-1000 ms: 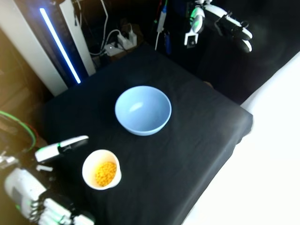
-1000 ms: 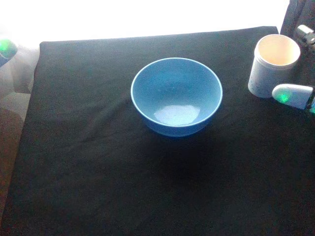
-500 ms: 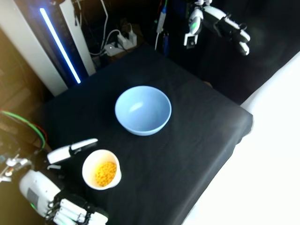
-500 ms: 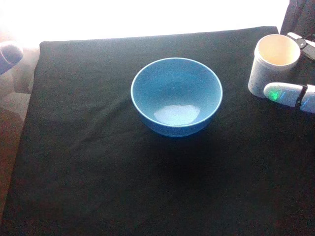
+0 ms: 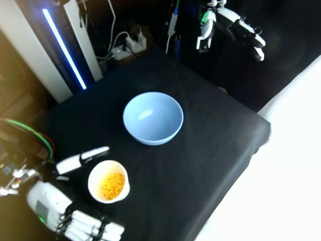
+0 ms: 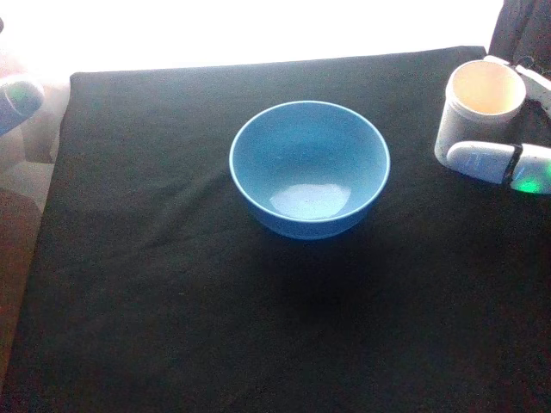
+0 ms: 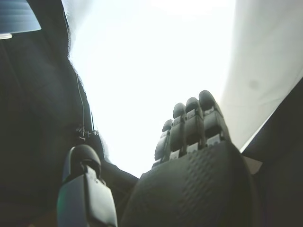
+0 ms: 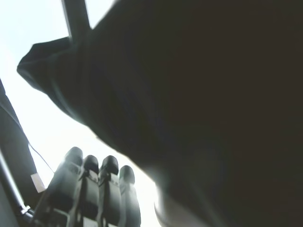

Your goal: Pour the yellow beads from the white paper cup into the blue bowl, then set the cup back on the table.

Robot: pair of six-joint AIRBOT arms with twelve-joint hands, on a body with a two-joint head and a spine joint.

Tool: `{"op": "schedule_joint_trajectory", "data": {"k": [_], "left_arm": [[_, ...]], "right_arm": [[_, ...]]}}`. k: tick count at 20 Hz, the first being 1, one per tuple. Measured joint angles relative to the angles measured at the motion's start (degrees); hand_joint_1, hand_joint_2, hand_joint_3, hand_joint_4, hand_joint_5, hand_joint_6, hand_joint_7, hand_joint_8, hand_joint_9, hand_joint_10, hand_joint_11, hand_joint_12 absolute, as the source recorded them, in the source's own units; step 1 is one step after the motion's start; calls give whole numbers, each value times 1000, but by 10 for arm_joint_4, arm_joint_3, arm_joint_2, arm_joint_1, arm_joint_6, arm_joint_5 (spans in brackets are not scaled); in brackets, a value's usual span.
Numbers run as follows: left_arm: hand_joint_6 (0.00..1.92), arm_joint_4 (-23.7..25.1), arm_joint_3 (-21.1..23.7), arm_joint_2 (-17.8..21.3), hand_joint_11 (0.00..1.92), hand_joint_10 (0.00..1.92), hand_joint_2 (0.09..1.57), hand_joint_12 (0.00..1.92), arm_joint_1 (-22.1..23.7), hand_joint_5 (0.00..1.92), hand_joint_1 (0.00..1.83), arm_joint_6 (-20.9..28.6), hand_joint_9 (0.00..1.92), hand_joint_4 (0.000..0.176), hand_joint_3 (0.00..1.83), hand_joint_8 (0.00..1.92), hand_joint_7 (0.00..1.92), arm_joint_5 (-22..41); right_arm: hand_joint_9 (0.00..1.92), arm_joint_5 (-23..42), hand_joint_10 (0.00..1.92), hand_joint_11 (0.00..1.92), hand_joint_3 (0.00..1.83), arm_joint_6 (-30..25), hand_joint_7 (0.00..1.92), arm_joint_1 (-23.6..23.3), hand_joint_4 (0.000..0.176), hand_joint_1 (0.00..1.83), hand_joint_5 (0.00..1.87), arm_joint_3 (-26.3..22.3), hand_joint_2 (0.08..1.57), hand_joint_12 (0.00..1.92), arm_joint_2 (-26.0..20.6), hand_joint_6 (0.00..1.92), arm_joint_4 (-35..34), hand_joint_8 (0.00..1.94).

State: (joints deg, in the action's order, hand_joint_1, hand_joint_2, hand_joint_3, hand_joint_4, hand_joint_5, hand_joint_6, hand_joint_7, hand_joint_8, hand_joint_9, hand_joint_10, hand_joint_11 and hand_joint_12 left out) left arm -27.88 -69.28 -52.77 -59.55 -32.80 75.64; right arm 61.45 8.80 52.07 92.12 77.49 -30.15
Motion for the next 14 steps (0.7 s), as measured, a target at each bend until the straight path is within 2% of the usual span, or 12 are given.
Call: {"op": "schedule_joint_trajectory", "data": {"k": [1, 3, 5, 6, 7, 9, 10, 11, 12, 13, 14], "left_arm": [[0, 0, 0, 0, 0, 0, 989, 385, 0, 0, 221, 0, 149, 42, 5, 0, 165, 0], [0, 2, 0, 0, 0, 0, 973, 411, 0, 0, 243, 0, 133, 47, 0, 2, 160, 0], [0, 2, -1, -4, 0, 5, 960, 475, 0, 0, 224, 0, 172, 67, 0, 2, 182, 0], [0, 2, -1, -5, 0, 7, 952, 478, 0, 0, 226, 0, 182, 80, 0, 5, 194, -2], [0, 4, -1, -6, 0, 2, 946, 429, 0, 0, 221, 0, 173, 94, 0, 4, 198, -5], [0, 6, -1, -6, 0, 4, 959, 402, 0, 0, 218, 0, 181, 85, 3, 3, 203, -5], [0, 6, -1, -6, 9, 7, 964, 410, 0, 0, 215, 0, 192, 77, 5, 4, 209, -5], [0, 5, -1, -6, 1, 4, 962, 427, 0, 0, 220, 0, 191, 80, 2, 2, 208, -5], [0, 5, -1, -6, 0, 2, 965, 430, 0, 0, 225, 0, 189, 58, 2, 0, 204, -5], [0, 5, -1, -6, 0, 2, 955, 452, 0, 0, 215, 0, 195, 52, 0, 2, 211, -5], [0, 5, -1, -6, 0, 2, 955, 452, 0, 0, 215, 0, 195, 52, 0, 2, 211, -5]], "right_arm": [[0, -3, 0, 0, 1, 0, 143, 0, 0, 764, 233, 1, 529, 0, 1, 9, 0, 0], [5, -6, 2, 4, 4, 0, 151, -7, 21, 749, 242, 5, 540, 2, 3, 9, 0, 3], [14, -5, 5, 47, 10, 0, 164, -9, 4, 758, 240, 8, 561, 22, 5, 6, 2, 6], [91, -8, 3, 42, 0, 0, 183, -12, 0, 774, 251, 9, 588, 476, 7, 1, 4, 1], [83, -8, 5, 8, 0, 0, 202, -13, 0, 759, 251, 10, 592, 492, 8, 0, 6, 2], [105, -10, 4, 0, 0, 0, 203, -17, 0, 751, 253, 10, 590, 584, 8, 0, 10, 5], [61, -11, 8, 0, 0, -1, 206, -18, 0, 738, 254, 13, 592, 469, 9, 0, 10, 1], [45, -12, 5, 0, 0, -1, 231, -19, 0, 710, 265, 16, 587, 443, 9, 4, 9, 10], [82, -13, 12, 0, 0, -1, 241, -21, 0, 705, 283, 16, 585, 508, 9, 4, 8, 6], [206, -14, 23, 0, 6, -2, 236, -23, 2, 756, 349, 18, 649, 904, 10, 9, 8, 2], [206, -14, 23, 0, 6, -3, 236, -23, 2, 756, 349, 18, 649, 904, 10, 9, 8, 2]]}}
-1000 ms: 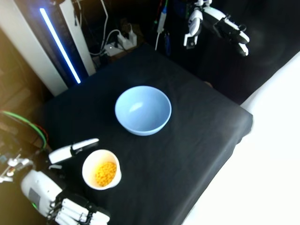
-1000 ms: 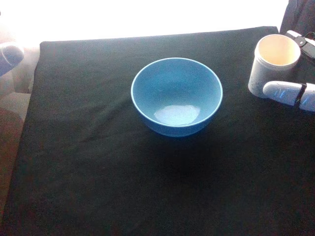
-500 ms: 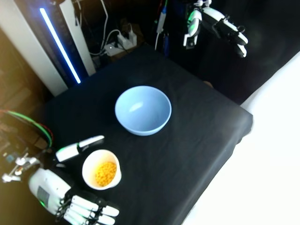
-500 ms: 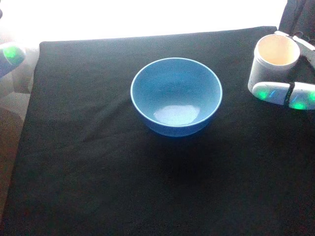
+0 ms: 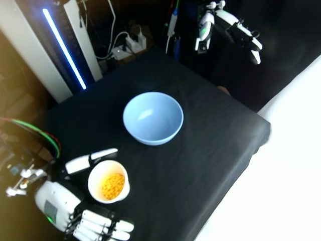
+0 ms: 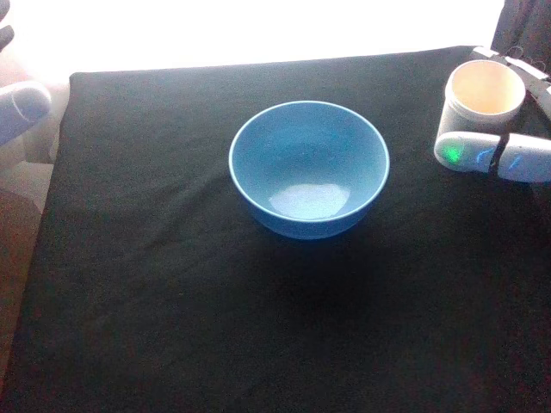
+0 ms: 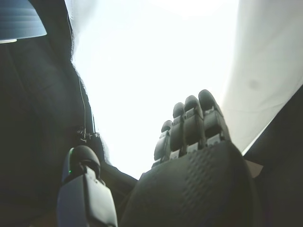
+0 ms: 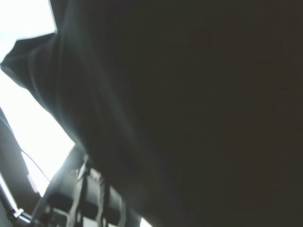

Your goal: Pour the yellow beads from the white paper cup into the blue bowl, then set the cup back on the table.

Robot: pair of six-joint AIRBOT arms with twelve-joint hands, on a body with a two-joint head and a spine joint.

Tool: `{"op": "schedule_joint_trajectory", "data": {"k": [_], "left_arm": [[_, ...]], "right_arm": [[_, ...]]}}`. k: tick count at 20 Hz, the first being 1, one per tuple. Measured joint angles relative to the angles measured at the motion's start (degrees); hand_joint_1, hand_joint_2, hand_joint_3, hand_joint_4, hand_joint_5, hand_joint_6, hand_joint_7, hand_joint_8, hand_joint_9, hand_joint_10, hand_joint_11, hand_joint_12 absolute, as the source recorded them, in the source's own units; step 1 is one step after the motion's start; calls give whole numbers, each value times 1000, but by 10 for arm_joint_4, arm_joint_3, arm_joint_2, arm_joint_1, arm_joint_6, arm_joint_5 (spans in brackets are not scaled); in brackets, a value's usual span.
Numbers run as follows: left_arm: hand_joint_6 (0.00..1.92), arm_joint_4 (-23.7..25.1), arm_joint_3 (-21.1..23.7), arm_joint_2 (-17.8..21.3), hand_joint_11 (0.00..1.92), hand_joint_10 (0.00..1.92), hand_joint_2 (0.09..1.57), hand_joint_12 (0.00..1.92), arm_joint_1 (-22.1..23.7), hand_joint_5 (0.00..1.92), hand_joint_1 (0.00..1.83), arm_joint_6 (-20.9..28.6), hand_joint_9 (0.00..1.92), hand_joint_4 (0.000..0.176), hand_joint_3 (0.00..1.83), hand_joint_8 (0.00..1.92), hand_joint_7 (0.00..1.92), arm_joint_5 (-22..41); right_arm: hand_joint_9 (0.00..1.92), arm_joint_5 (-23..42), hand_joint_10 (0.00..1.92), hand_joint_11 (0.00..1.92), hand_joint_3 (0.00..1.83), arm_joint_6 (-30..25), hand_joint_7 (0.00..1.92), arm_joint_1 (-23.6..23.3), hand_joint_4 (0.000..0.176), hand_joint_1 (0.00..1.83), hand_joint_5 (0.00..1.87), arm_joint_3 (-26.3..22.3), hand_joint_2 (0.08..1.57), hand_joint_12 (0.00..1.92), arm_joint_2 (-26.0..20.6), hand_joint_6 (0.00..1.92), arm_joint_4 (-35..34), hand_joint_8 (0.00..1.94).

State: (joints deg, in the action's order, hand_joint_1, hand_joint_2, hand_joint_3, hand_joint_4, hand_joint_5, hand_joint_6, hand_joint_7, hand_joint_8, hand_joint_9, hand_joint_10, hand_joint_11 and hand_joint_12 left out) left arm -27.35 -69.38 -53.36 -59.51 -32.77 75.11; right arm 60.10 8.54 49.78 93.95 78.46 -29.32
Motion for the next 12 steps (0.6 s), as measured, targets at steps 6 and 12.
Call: {"op": "schedule_joint_trajectory", "data": {"k": [6, 12], "left_arm": [[0, 1, 0, -7, 0, 3, 950, 409, 0, 0, 220, 2, 194, 44, 1, 4, 229, -2], [0, 2, 0, -7, 0, 0, 952, 404, 0, 0, 233, 2, 199, 69, 0, 2, 238, -3]], "right_arm": [[229, -3, 9, 0, 3, -9, 347, 0, 64, 787, 709, 5, 871, 805, 3, 6, 3, 5], [346, 0, 8, 0, 4, -9, 506, 0, 102, 641, 908, 6, 1120, 994, 3, 4, 2, 0]]}}
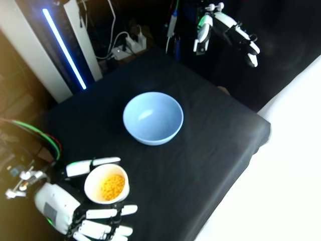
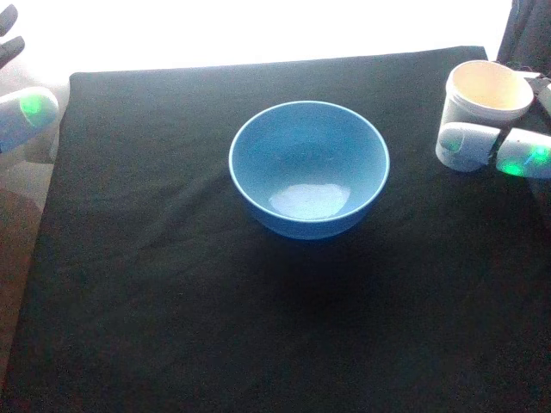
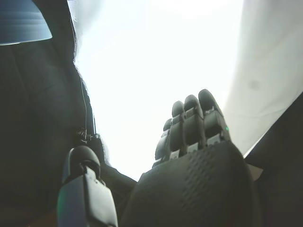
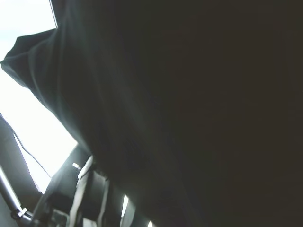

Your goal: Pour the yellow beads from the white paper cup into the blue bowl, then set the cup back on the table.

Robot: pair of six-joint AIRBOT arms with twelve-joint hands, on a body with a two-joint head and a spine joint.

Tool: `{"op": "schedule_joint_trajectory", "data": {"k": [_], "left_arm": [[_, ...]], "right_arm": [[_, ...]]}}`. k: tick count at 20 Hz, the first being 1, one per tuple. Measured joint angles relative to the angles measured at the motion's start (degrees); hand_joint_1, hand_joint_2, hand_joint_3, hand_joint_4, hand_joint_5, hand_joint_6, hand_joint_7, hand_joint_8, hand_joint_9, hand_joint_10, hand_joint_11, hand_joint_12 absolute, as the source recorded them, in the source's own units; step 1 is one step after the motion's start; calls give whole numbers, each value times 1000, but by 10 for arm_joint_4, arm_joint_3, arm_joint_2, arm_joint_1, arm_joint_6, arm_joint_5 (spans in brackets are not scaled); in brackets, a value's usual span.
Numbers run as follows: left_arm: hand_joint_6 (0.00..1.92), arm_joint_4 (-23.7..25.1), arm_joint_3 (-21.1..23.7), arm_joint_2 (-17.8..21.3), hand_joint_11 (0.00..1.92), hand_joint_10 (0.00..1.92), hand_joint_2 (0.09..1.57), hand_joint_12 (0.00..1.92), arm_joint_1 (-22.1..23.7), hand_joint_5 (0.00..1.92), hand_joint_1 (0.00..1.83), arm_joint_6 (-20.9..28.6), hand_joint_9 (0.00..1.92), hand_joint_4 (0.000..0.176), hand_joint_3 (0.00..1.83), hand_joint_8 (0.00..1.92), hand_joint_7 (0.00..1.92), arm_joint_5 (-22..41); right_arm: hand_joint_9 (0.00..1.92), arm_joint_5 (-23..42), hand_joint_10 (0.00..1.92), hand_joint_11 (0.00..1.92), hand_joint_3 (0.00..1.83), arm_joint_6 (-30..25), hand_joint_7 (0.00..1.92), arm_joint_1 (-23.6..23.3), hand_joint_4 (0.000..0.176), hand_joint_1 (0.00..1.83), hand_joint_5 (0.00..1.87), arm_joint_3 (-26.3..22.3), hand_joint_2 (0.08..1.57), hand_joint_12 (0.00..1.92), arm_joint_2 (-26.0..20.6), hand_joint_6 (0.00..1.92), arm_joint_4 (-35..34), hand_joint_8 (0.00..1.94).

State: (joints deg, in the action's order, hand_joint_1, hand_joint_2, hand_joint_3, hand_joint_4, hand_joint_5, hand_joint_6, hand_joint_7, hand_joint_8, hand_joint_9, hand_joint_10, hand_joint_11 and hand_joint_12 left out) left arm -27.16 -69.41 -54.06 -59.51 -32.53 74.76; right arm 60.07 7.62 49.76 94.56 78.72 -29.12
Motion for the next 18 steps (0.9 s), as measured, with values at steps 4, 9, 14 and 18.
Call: {"op": "schedule_joint_trajectory", "data": {"k": [4, 9, 14, 18], "left_arm": [[0, 0, -1, 0, 6, 4, 940, 416, 0, 0, 229, 0, 206, 89, 0, 2, 245, 0], [0, 0, -1, -1, 7, 3, 944, 353, 0, 0, 255, 0, 172, 102, 1, 0, 212, 0], [0, -3, -1, -1, 2, 5, 865, 359, -1, 0, 282, 2, 185, 115, 0, 4, 241, 0], [3, -1, -1, -1, 0, 9, 874, 356, -1, 8, 287, 3, 201, 93, 0, 11, 266, 0]], "right_arm": [[425, 0, 5, 0, 3, 0, 724, -1, 60, 611, 932, 1, 1191, 938, -1, 1, 24, 26], [369, -5, 0, 0, 12, -1, 590, -13, 144, 905, 914, -9, 1154, 924, -8, 871, 86, 0], [427, -10, 1, 0, 2, 0, 847, -25, 2, 631, 1051, -18, 1213, 487, -29, 21, 118, 1], [507, -4, 2, 98, 1, -1, 875, -44, 0, 608, 1044, -25, 1244, 580, -44, 1, 159, 1]]}}
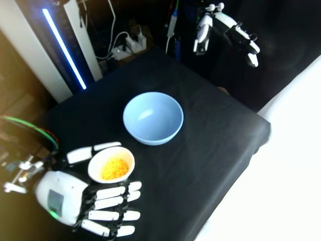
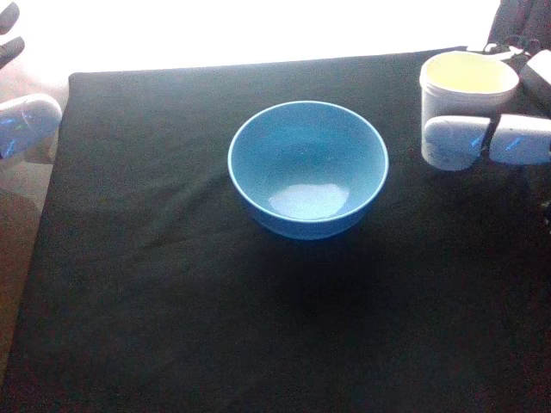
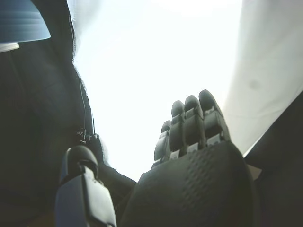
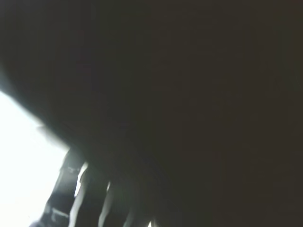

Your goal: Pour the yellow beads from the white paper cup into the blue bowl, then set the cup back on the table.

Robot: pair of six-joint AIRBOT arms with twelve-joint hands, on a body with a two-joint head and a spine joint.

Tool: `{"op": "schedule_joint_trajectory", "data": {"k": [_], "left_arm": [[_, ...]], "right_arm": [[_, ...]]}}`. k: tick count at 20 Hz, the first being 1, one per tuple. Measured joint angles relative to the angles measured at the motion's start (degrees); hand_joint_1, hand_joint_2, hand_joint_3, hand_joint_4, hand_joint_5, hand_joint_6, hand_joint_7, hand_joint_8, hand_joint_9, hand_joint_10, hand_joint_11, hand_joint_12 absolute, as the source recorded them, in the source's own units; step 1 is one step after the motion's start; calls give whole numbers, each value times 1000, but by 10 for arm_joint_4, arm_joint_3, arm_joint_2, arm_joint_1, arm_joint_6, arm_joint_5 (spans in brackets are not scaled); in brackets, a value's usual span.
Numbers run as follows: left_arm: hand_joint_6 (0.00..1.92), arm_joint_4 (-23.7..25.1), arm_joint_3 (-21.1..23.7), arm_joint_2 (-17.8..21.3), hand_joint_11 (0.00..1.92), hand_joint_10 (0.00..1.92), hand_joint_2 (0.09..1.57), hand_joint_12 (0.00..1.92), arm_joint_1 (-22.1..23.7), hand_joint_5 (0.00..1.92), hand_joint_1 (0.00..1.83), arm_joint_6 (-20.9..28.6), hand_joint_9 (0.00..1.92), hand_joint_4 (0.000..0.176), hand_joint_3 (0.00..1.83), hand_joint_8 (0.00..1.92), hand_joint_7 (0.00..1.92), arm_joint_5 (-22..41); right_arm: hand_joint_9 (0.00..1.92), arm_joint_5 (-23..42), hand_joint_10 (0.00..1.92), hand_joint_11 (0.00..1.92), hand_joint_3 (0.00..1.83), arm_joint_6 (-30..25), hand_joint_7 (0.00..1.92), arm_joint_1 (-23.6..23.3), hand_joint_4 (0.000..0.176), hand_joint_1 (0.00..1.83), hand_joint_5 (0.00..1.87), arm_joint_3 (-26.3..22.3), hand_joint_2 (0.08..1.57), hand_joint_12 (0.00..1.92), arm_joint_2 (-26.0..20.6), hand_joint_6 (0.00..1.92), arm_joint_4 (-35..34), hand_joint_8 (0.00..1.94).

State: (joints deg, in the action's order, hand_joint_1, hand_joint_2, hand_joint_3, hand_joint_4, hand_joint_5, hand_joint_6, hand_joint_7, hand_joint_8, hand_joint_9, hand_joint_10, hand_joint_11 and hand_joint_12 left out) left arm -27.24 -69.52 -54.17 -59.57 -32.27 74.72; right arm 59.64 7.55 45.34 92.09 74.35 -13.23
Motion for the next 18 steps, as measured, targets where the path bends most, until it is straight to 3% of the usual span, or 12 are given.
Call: {"op": "schedule_joint_trajectory", "data": {"k": [1, 2, 5, 6, 8, 9, 10, 11, 12, 13, 16, 18], "left_arm": [[3, 0, 0, 0, 0, 6, 862, 336, 0, 15, 296, 0, 203, 92, 0, 8, 273, 0], [1, 0, 0, 0, 0, 4, 862, 294, 0, 7, 310, 0, 183, 75, 0, 2, 264, 0], [1, -1, -2, -1, 3, 1, 830, 363, 0, 22, 308, 1, 176, 101, 5, 0, 268, 0], [0, -4, -3, -4, 0, 0, 830, 362, 0, 25, 314, 1, 164, 98, 5, 0, 266, 0], [2, 2, -3, -5, 0, 2, 797, 386, 0, 33, 303, 1, 169, 95, 0, 2, 270, 0], [3, 0, -3, -6, 0, 1, 797, 325, 0, 47, 320, 1, 172, 113, 0, 3, 289, 0], [3, -2, -3, -6, 0, 1, 797, 325, 0, 47, 320, 1, 172, 113, 0, 3, 289, -1], [1, -3, -3, -6, 0, 0, 800, 318, 0, 49, 335, 1, 160, 123, 0, 1, 275, -1], [1, -2, -4, -6, 0, 0, 800, 318, 0, 49, 335, 1, 160, 123, 0, 1, 275, -1], [0, 0, -5, -6, 0, 0, 798, 351, 0, 42, 321, 1, 152, 115, 0, 0, 257, -1], [0, 0, -5, -6, 0, 5, 813, 326, 0, 31, 336, 1, 165, 96, 2, 6, 279, -2], [0, 0, -5, -7, 0, 5, 816, 326, 0, 28, 335, 1, 164, 98, 3, 3, 274, -1]], "right_arm": [[523, 0, 4, 147, 0, 0, 881, -2, 0, 615, 1043, -7, 1244, 606, -5, 0, 13, 2], [576, 0, 0, 185, 0, 0, 901, -5, 0, 625, 1031, -7, 1239, 696, -6, 0, 24, 0], [598, -7, 0, 35, 0, 1, 880, -19, 0, 649, 934, -14, 1251, 797, -13, 0, 48, 0], [777, -10, 24, 257, 1, 1, 915, -31, 0, 699, 907, -14, 1261, 942, -18, 0, 64, 3], [974, 2, 20, 529, 0, 0, 971, -46, 0, 769, 909, -16, 1254, 958, -25, 0, 78, 2], [1014, 5, 12, 524, 0, 1, 998, -51, 4, 989, 781, -16, 1228, 1018, -26, 1236, 88, 7], [1014, 5, 12, 524, 0, 1, 998, -51, 4, 989, 781, -18, 1228, 1018, -26, 1236, 89, 7], [1066, 3, 10, 594, 4, 2, 1001, -52, 0, 1170, 790, -20, 1174, 996, -26, 1251, 101, 783], [1066, -2, 10, 594, 4, 2, 1001, -54, 0, 1170, 790, -20, 1174, 996, -26, 1251, 111, 783], [1121, -10, 16, 634, 0, 2, 1021, -62, 0, 1210, 784, -20, 1160, 947, -28, 1239, 122, 955], [1146, -23, 8, 683, 1, 7, 1020, -87, 0, 1212, 783, -20, 1159, 901, -35, 1255, 142, 949], [1166, -26, 15, 717, 0, 8, 1023, -91, 0, 1214, 782, -20, 1159, 912, -36, 1250, 148, 952]]}}
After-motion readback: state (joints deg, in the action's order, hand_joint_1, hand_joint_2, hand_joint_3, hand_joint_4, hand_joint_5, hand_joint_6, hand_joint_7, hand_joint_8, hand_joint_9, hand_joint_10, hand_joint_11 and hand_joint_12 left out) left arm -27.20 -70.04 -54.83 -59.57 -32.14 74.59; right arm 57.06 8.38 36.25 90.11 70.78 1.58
